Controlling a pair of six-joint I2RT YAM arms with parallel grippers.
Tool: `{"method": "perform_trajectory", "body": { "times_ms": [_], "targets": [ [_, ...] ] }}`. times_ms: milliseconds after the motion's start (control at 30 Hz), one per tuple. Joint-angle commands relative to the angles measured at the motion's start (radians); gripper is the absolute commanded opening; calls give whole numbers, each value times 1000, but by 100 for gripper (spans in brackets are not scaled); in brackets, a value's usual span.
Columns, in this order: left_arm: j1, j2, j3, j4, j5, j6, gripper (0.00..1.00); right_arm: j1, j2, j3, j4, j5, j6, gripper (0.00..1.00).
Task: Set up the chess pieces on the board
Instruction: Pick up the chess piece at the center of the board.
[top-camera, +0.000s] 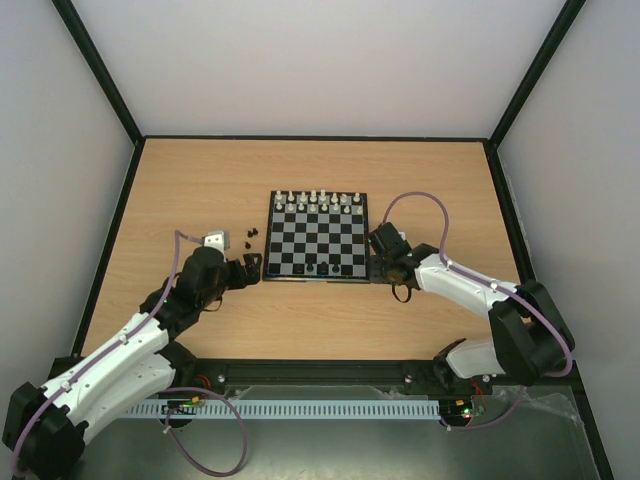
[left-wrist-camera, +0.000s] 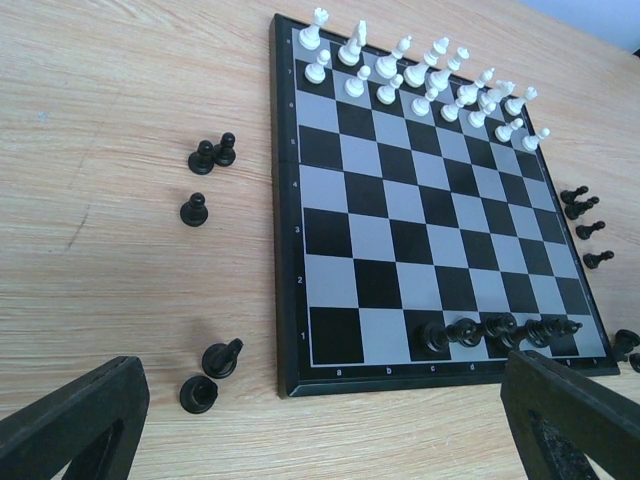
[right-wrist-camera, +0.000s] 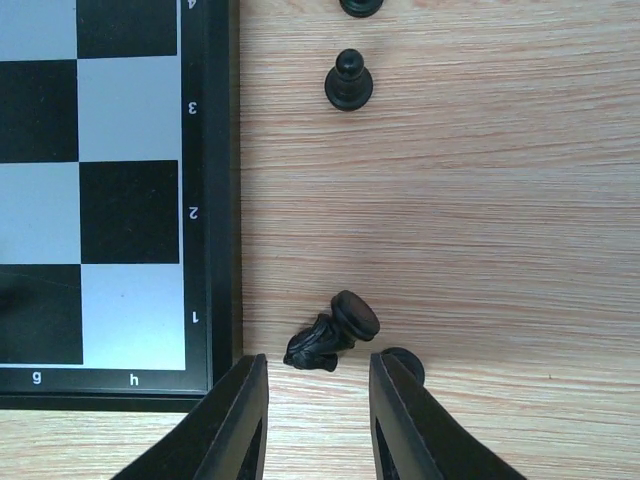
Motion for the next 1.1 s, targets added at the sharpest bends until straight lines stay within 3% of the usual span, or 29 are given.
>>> {"method": "perform_trajectory", "body": {
  "times_ms": [0, 133, 633, 1067],
  "targets": [
    [-2, -1, -19, 16, 12, 5, 99, 6, -3, -10, -47, 8, 18, 29],
    [-3, -4, -23, 19, 14, 4, 100, 10, -2, -29, 1, -53, 31, 26],
    [-3, -3, -27, 23, 25, 7, 100, 9, -29, -20, -107, 172, 113, 31],
    [-3, 7, -23, 21, 34, 8, 100, -20, -21, -87, -23, 96, 132, 30]
  ]
}}
